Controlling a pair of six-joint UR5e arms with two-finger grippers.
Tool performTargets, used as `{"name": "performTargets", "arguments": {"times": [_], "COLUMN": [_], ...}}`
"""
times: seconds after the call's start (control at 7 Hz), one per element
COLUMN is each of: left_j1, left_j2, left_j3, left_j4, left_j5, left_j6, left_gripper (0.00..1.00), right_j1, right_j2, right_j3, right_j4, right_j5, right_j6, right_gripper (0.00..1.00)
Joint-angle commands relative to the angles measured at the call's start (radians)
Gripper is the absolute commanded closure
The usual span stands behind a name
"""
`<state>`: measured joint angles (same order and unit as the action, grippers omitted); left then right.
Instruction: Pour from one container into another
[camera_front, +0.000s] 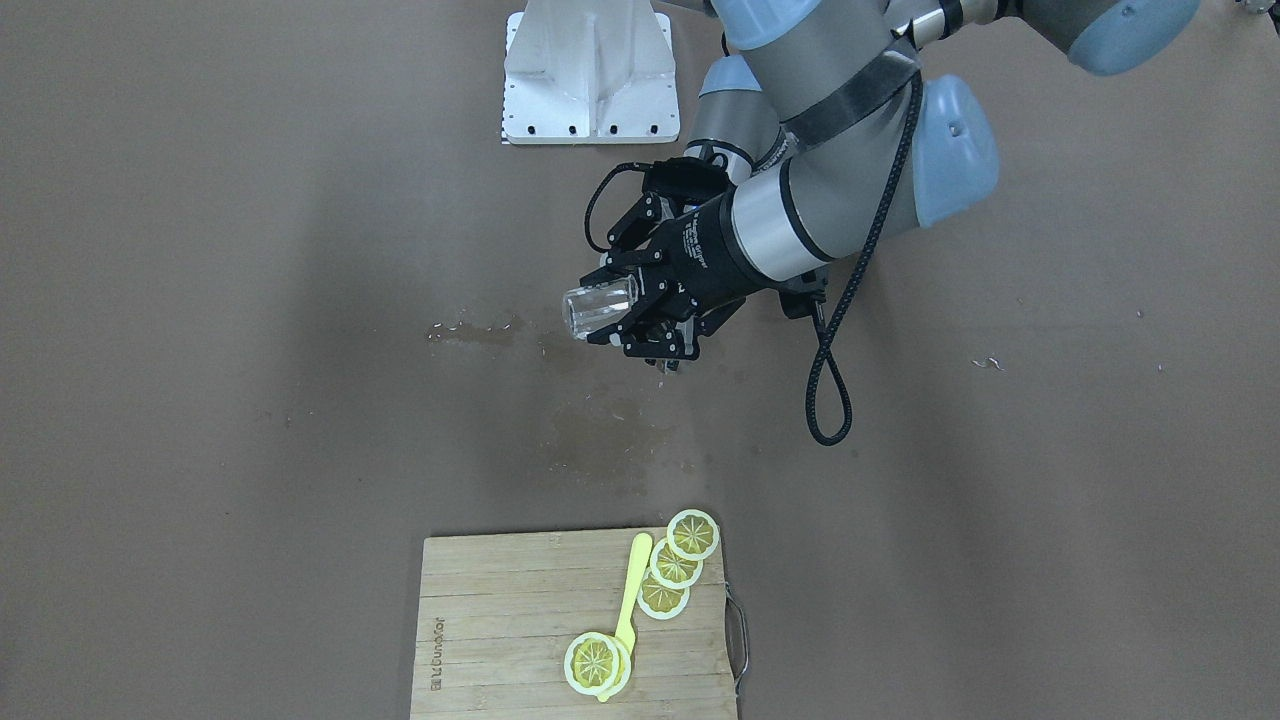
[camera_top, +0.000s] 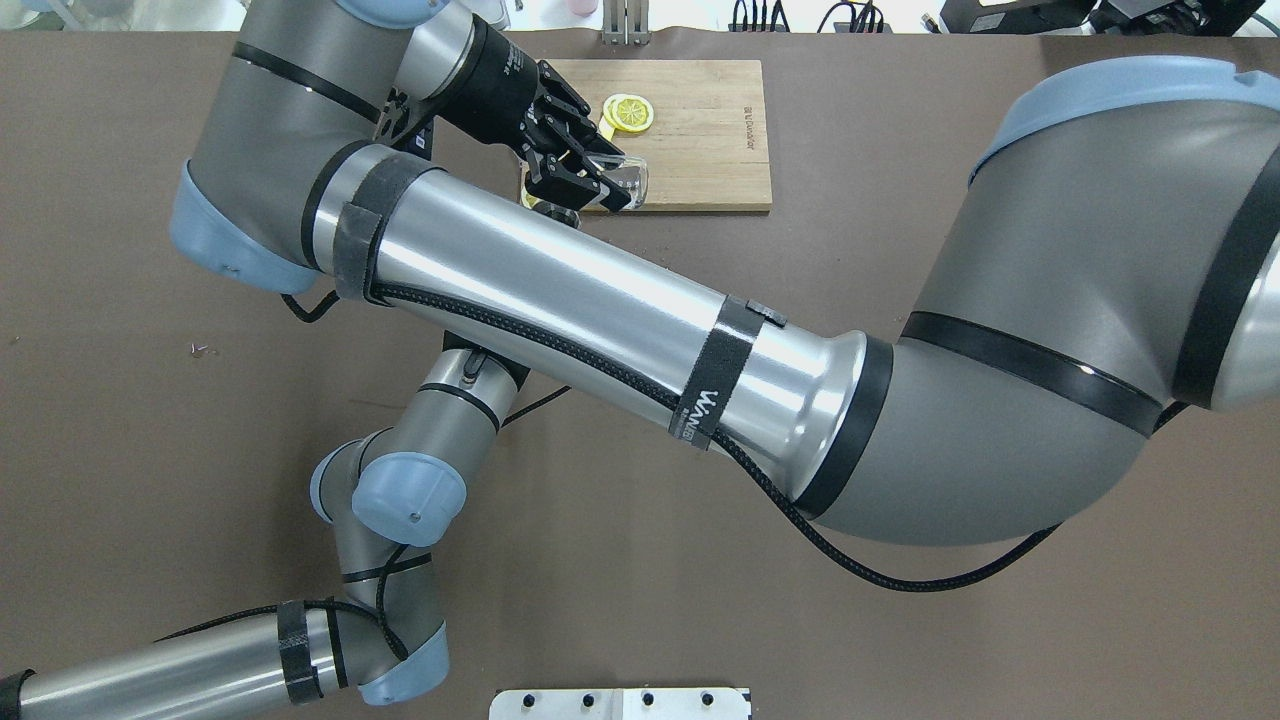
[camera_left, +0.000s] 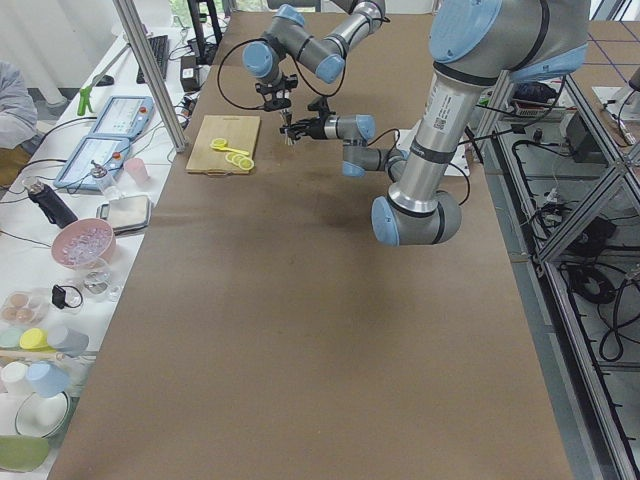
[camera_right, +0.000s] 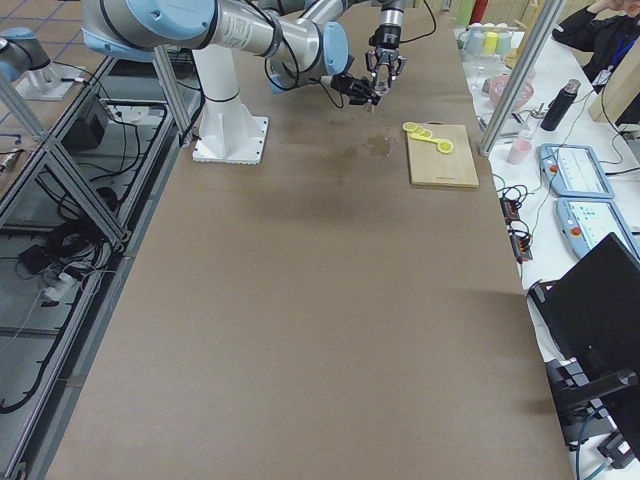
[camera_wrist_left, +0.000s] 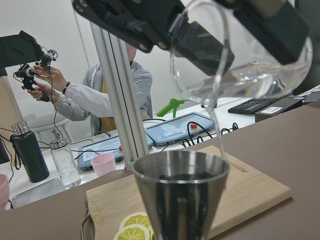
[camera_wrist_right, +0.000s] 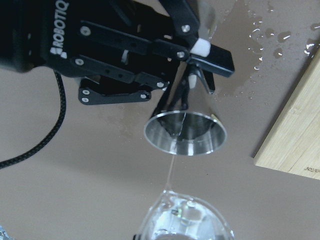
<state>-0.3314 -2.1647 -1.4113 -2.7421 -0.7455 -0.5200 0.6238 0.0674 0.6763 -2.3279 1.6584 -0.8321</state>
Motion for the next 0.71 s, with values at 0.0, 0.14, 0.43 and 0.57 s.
{"name": "performTargets", "arguments": {"times": [0.0,0.14,0.43,0.57], "left_j1": [0.0,0.0,0.0,0.0], "left_j2": [0.0,0.0,0.0,0.0], "left_j3": [0.0,0.0,0.0,0.0], "left_j4": [-0.001,-0.001,-0.001,-0.001], "left_j5": [-0.002,0.0,0.0,0.0], "left_j6": [0.0,0.0,0.0,0.0], "left_gripper": [1.0,1.0,1.0,1.0], "right_j1": [0.001,0.002,0.016,0.028], "right_j2": [-0.003,-0.017,-0.07,-0.102], "right_j3": [0.021,0.063,0.174,0.242], "right_j4": [0.008,0.021,0.047,0.047], "right_j5": [0.009,0.012,0.05,0.076], "right_j6": [0.005,0.008,0.007,0.005], "right_gripper": [1.0,1.0,1.0,1.0]}}
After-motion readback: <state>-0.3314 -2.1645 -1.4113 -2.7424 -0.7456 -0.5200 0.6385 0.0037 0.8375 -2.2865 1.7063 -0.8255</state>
